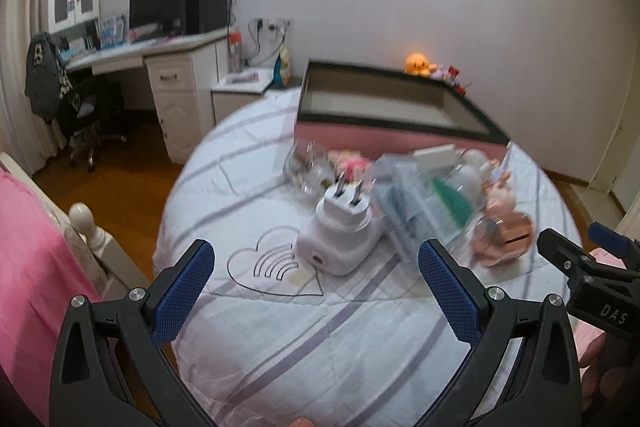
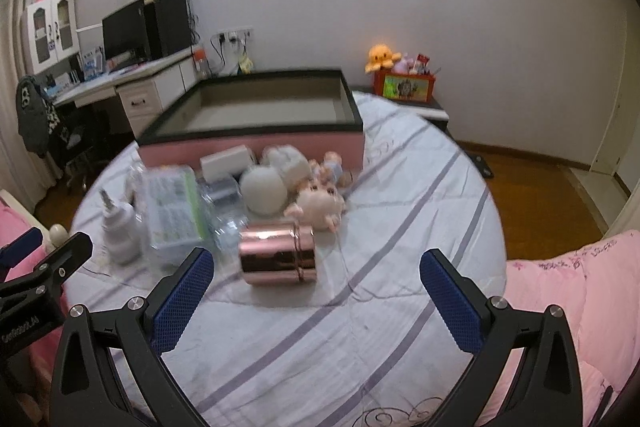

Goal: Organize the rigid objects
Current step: 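Grasp the white plug adapter with the left gripper while the right grasps the rose-gold canister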

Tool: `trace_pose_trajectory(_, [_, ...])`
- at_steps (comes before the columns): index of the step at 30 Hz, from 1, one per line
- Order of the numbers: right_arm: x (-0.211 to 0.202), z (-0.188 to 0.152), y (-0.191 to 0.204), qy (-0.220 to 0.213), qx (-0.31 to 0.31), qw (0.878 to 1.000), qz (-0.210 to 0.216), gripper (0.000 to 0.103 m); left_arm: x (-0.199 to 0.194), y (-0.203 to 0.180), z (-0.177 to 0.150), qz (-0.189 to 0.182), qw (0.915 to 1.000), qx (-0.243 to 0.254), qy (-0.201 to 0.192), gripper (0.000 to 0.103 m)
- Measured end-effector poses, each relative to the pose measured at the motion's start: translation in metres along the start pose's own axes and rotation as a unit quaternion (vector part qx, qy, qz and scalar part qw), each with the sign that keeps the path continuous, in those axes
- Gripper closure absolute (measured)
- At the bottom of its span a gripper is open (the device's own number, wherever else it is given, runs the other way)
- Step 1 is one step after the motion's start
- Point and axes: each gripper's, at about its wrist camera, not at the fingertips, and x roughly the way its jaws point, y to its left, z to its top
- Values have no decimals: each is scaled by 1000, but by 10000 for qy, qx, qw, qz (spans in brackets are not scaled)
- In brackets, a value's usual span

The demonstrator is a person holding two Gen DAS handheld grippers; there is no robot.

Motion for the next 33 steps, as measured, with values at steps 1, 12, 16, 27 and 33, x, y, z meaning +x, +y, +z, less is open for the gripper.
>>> trace_pose_trajectory(1, [5, -1, -1, 50, 1, 10000, 2, 0, 6, 1, -1, -10, 10000, -23, 67, 0])
trace_pose_trajectory(12, [53, -4, -6, 385, -48, 9989, 267, 0, 63, 1, 6, 76, 9987, 236, 436, 0])
trace_pose_trajectory(16, [60, 0, -1, 412, 2, 9981, 449, 1, 72, -8, 11, 51, 9977, 497, 450, 0])
trace_pose_trajectory(27, [71, 1, 7, 615, -75, 9961, 636, 42, 70, -8, 8, -896, 9925, 536, 640, 40])
trace_pose_trajectory(33, [71, 2, 7, 604, -102, 9959, 665, 43, 73, -16, 7, -783, 9924, 670, 671, 39])
